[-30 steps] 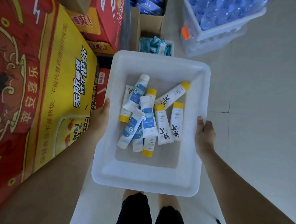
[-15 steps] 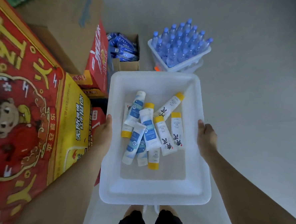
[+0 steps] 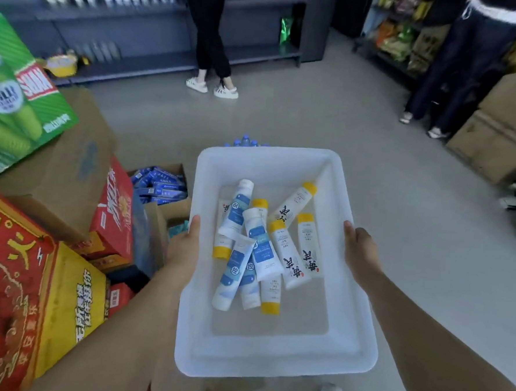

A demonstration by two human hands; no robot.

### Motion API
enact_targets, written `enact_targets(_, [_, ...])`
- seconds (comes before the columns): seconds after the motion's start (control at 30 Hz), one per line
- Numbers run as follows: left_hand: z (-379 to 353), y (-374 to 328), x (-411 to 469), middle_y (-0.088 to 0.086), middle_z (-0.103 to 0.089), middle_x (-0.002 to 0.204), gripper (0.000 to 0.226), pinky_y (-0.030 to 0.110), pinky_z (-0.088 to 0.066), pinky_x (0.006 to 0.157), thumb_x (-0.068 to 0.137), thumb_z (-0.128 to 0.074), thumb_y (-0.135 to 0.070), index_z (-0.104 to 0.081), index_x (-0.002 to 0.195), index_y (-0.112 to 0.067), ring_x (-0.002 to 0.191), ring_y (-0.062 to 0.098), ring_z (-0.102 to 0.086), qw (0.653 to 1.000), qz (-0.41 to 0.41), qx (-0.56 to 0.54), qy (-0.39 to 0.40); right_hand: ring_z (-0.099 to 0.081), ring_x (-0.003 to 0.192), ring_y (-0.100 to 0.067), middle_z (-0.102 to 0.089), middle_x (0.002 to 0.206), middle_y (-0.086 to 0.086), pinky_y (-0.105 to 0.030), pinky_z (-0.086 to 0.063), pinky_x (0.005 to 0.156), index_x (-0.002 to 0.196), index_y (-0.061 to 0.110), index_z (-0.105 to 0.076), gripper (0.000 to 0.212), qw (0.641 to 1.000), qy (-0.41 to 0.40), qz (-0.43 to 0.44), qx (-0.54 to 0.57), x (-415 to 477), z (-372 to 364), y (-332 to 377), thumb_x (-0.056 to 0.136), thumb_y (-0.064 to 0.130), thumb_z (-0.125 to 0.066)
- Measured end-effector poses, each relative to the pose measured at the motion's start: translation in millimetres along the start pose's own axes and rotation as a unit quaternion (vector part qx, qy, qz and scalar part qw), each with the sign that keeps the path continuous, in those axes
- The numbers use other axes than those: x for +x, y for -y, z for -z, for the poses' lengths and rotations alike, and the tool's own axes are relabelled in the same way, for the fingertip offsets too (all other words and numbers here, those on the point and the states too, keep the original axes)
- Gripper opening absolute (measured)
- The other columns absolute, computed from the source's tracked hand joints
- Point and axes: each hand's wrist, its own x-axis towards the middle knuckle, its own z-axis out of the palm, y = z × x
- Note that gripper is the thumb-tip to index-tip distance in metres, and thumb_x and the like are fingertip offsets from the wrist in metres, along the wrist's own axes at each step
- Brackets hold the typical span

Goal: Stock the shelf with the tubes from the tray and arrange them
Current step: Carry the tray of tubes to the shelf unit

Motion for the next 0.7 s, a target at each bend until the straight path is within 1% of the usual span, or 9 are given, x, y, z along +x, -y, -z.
enact_targets(0.07, [-23,-21,-14,0.018,-0.05,0.136,0.075,0.044,-0.035,0.108,0.089,-0.027,-0.064,-0.051,0.13,-0.006,0.124,0.036,-0.046,1.0,-0.006,0.017,0.011,-0.033,0.057,-0.017,-0.038,0.067,-0.003,-0.028,-0.025,0.049,0.074,0.007,-0.038,0.045,1.0,-0.007,0.006,0.011,16,32,-6,0.098,0.044,-0.03])
enact_targets(0.17, [-62,-52,-39,0.02,-0.054,0.13,0.073,0.038,-0.04,0.098,0.091,-0.03,-0.06,-0.054,0.124,0.0,0.119,0.038,-0.05,1.0,-0.002,0.007,0.017,-0.032,0.056,-0.016,-0.036,0.065,-0.001,-0.029,-0.023,0.049,0.064,0.013,-0.032,0.045,1.0,-0.013,0.024,0.016,45,82,-16,0.099,0.041,-0.031])
enact_targets(0.27, [-108,-81,-62,0.024,-0.049,0.134,0.07,0.041,-0.037,0.101,0.092,-0.033,-0.057,-0.049,0.129,0.0,0.122,0.04,-0.047,1.0,-0.016,-0.006,0.004,-0.036,0.062,-0.02,-0.037,0.065,0.0,-0.028,-0.023,0.049,0.066,0.013,-0.033,0.043,0.999,-0.012,0.029,0.011,72,130,-28,0.1,0.04,-0.031])
enact_targets(0.33, [-136,-101,-80,0.025,-0.042,0.141,0.066,0.041,-0.03,0.107,0.095,-0.035,-0.049,-0.042,0.134,0.003,0.129,0.04,-0.04,0.999,-0.041,0.0,-0.01,-0.039,0.068,-0.022,-0.038,0.066,0.0,-0.027,-0.024,0.05,0.074,0.009,-0.039,0.041,1.0,-0.01,0.021,0.016,91,159,-39,0.099,0.041,-0.031])
enact_targets(0.4, [-165,-118,-91,0.025,-0.041,0.142,0.064,0.041,-0.029,0.108,0.096,-0.036,-0.046,-0.041,0.135,0.004,0.13,0.038,-0.039,0.999,-0.045,-0.005,-0.001,-0.041,0.072,-0.022,-0.039,0.067,0.0,-0.026,-0.025,0.05,0.079,0.006,-0.042,0.041,1.0,-0.015,0.014,0.024,111,186,-51,0.099,0.041,-0.032])
enact_targets(0.47, [-192,-133,-99,0.026,-0.047,0.136,0.065,0.041,-0.034,0.104,0.095,-0.036,-0.049,-0.046,0.13,0.005,0.124,0.038,-0.045,0.999,-0.038,-0.002,0.005,-0.041,0.073,-0.022,-0.039,0.067,0.0,-0.026,-0.025,0.05,0.071,0.009,-0.04,0.043,0.999,-0.02,0.012,0.022,130,210,-63,0.099,0.04,-0.032])
enact_targets(0.53, [-215,-146,-101,0.025,-0.049,0.133,0.066,0.039,-0.036,0.1,0.095,-0.034,-0.049,-0.048,0.128,0.006,0.121,0.038,-0.047,0.999,-0.029,0.012,0.007,-0.04,0.07,-0.022,-0.038,0.066,-0.001,-0.026,-0.024,0.05,0.065,0.013,-0.035,0.044,1.0,-0.023,0.01,0.016,145,229,-73,0.099,0.04,-0.032])
enact_targets(0.6, [-240,-157,-103,0.022,-0.05,0.133,0.066,0.038,-0.037,0.098,0.095,-0.032,-0.051,-0.049,0.128,0.003,0.119,0.037,-0.048,0.999,-0.027,0.016,0.029,-0.039,0.063,-0.02,-0.039,0.066,-0.001,-0.027,-0.024,0.049,0.066,0.013,-0.035,0.044,1.0,-0.028,0.0,0.012,160,248,-83,0.099,0.04,-0.032])
enact_targets(0.7, [-271,-175,-102,0.011,-0.046,0.14,0.064,0.038,-0.036,0.1,0.092,-0.036,-0.055,-0.043,0.137,-0.011,0.123,0.032,-0.046,0.998,-0.056,-0.019,0.039,-0.036,0.057,-0.015,-0.038,0.065,-0.001,-0.028,-0.024,0.049,0.064,0.013,-0.035,0.044,0.999,-0.036,-0.012,0.015,186,269,-96,0.099,0.04,-0.033])
